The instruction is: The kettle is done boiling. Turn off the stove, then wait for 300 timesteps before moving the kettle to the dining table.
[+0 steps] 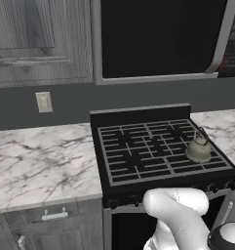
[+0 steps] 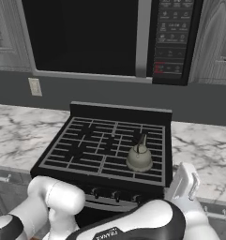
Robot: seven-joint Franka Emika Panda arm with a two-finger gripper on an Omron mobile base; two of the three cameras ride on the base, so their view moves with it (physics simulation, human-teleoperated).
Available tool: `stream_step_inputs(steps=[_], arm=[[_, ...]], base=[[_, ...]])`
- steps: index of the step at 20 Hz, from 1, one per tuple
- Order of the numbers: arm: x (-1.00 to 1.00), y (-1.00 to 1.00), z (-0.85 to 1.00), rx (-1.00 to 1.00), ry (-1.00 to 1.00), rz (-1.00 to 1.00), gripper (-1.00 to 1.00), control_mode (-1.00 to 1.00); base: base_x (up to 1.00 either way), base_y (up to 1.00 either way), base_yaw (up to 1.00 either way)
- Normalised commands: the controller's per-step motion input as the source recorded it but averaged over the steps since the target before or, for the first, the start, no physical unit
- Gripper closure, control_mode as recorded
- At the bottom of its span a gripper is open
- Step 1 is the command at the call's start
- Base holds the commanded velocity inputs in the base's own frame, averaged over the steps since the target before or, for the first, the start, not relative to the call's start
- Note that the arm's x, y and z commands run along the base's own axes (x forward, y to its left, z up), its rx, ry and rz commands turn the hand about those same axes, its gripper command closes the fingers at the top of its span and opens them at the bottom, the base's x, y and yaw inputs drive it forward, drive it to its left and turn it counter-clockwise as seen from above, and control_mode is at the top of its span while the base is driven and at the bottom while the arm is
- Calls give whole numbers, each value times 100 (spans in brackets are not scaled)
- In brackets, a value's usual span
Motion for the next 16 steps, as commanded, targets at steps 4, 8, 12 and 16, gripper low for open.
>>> stream_step_inputs(steps=[4,8,12,16], arm=[[3,47,13,-35,3,9,-100,-100],[12,51,17,-33,8,6,-100,-100],[17,52,31,-28,14,4,-100,-100],[17,54,30,-26,15,5,-100,-100]], base=[[0,0,0],[0,0,0],[0,0,0],[0,0,0]])
